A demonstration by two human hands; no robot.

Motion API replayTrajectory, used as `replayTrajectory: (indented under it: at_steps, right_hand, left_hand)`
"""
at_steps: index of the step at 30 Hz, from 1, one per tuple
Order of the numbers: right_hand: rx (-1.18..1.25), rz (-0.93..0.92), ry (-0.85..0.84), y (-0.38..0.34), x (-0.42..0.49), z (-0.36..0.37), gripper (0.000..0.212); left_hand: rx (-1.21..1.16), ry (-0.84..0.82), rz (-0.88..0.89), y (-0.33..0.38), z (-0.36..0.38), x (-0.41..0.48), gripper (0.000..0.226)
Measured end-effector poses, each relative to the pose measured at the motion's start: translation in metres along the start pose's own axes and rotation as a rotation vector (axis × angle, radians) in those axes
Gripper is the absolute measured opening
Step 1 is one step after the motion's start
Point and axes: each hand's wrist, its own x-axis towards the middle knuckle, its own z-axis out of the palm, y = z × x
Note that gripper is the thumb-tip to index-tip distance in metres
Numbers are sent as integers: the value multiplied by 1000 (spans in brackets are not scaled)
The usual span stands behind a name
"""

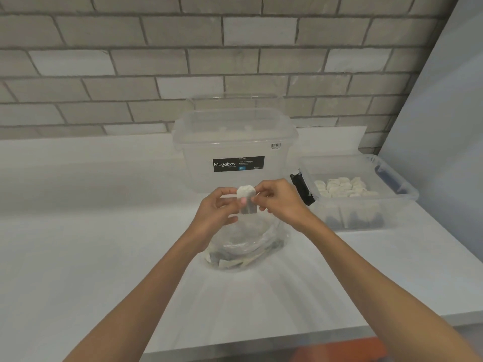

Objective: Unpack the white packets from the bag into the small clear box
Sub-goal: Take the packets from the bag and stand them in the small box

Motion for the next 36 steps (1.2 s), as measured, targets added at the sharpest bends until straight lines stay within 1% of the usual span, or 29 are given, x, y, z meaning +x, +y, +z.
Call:
replayTrajectory:
  at_steps: [2, 4, 6, 9, 13, 17, 22, 26, 30, 32, 34, 36]
  right_hand:
    - [-80, -43, -38, -2, 0, 0, 11]
    - [-144, -61, -79, -2, 0, 2, 11]
    - [-243, -77, -136, 0, 2, 5, 13]
    - [-525, -84, -261, 8, 4, 11, 16]
    - [-921, -64, -412, 15, 0, 20, 18]
    - [-1108, -47, -445, 19, -2, 28, 18]
    - [-1117, -34, -424, 34, -3, 34, 31]
    - [-1103, -50, -410, 39, -2, 34, 31]
    - [-1073, -62, -397, 41, -1, 31, 26]
    - [-993, -47, -428, 44, 1, 25, 24]
    - [-856, -8, -469, 48, 4, 19, 25]
    - [-783, 27, -515, 48, 4, 15, 29]
  left_hand:
    - [97, 27, 70, 5, -2, 2, 28]
    - [249, 41, 149, 6, -5, 4, 18]
    - [386, 50, 188, 4, -9, 7, 10]
    - [559, 60, 166, -6, -13, 9, 6]
    - [721, 35, 170, -21, -16, 6, 6]
    - [802, 0, 172, -30, -16, 6, 6]
    - [830, -7, 161, -33, -11, 9, 10]
    - [839, -7, 166, -35, -10, 9, 7]
    - [835, 0, 178, -36, -11, 9, 5]
    - [829, -1, 181, -36, -10, 8, 5]
    - [822, -2, 182, -36, -10, 9, 5]
    - [825, -1, 186, -36, -9, 9, 5]
